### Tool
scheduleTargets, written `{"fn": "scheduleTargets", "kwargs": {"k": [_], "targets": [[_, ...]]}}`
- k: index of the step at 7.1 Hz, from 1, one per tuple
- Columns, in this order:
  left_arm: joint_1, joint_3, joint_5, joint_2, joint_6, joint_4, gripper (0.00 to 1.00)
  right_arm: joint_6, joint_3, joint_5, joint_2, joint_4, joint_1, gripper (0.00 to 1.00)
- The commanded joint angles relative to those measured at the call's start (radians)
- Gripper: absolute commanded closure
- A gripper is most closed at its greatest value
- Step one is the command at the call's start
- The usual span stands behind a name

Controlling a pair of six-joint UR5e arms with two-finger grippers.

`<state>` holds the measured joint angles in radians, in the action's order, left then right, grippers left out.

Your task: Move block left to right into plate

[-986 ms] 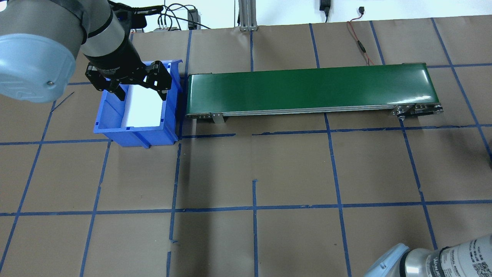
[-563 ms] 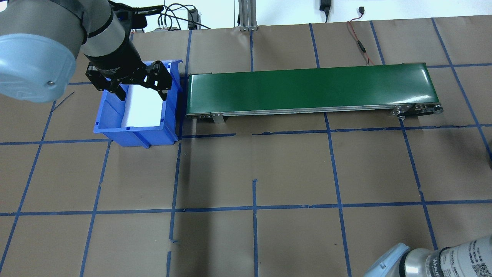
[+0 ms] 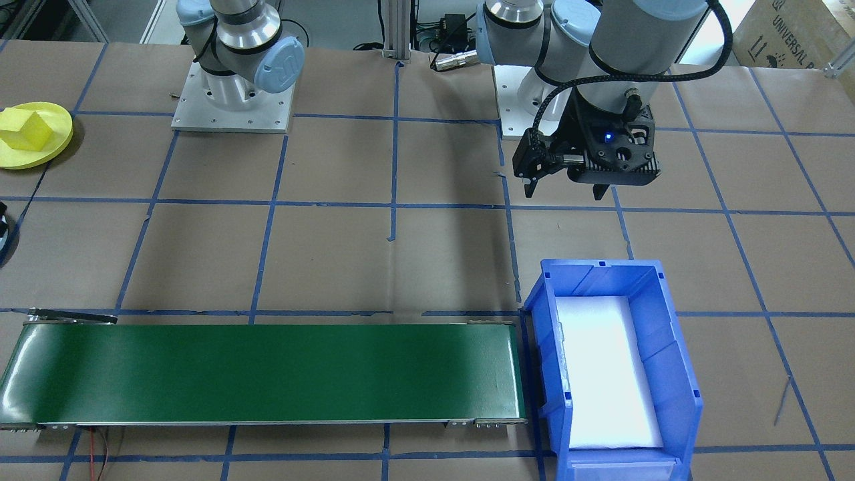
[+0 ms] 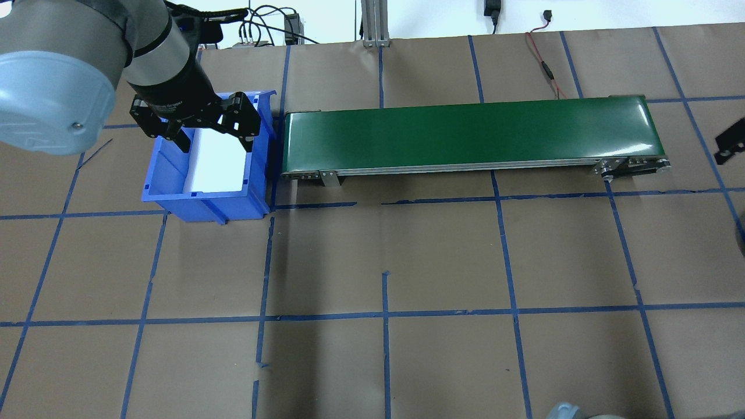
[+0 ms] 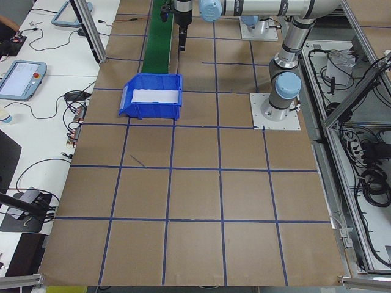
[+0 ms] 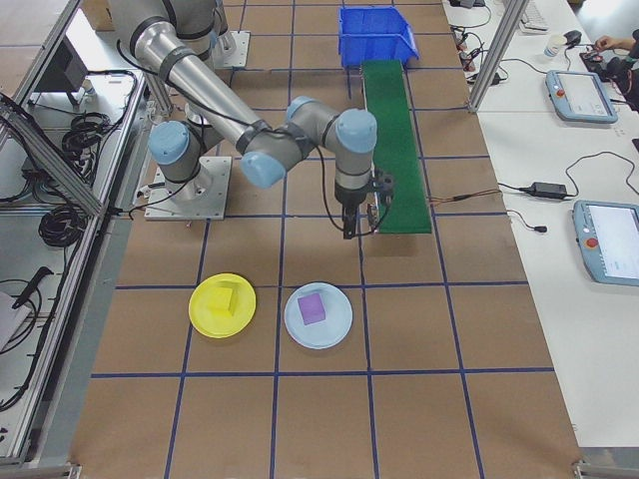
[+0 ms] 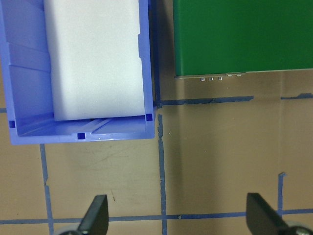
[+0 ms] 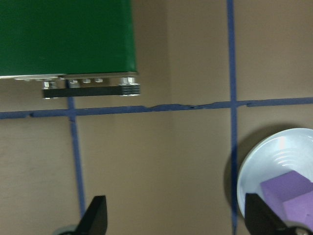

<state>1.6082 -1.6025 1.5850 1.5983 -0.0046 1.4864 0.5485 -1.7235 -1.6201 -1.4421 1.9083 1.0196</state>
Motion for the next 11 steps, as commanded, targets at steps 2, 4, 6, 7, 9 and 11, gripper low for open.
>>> {"fn": "scheduleTargets", "kwargs": {"k": [2, 4, 6, 7, 9, 11], "targets": [[-0.001, 0.001, 0.0, 0.0, 0.002, 0.0, 0.0, -0.368, 0.103, 0.002, -0.061, -0.184, 0.368, 0.0], [-0.001, 0.001, 0.0, 0.0, 0.002, 0.0, 0.0, -0.581, 0.146, 0.017, -0.075, -0.218, 0.553, 0.0], [0.002, 0.006, 0.0, 0.0, -0.002, 0.0, 0.0, -0.608, 0.162, 0.015, -0.078, -0.279, 0.588, 0.0], [0.002, 0.004, 0.0, 0.0, -0.002, 0.0, 0.0, -0.598, 0.203, 0.019, -0.077, -0.345, 0.586, 0.0], [0.002, 0.003, 0.0, 0.0, -0.002, 0.0, 0.0, -0.588, 0.217, 0.02, -0.077, -0.376, 0.58, 0.0], [0.002, 0.01, 0.003, 0.0, 0.002, -0.001, 0.0, -0.558, 0.21, 0.034, -0.077, -0.377, 0.579, 0.0]]}}
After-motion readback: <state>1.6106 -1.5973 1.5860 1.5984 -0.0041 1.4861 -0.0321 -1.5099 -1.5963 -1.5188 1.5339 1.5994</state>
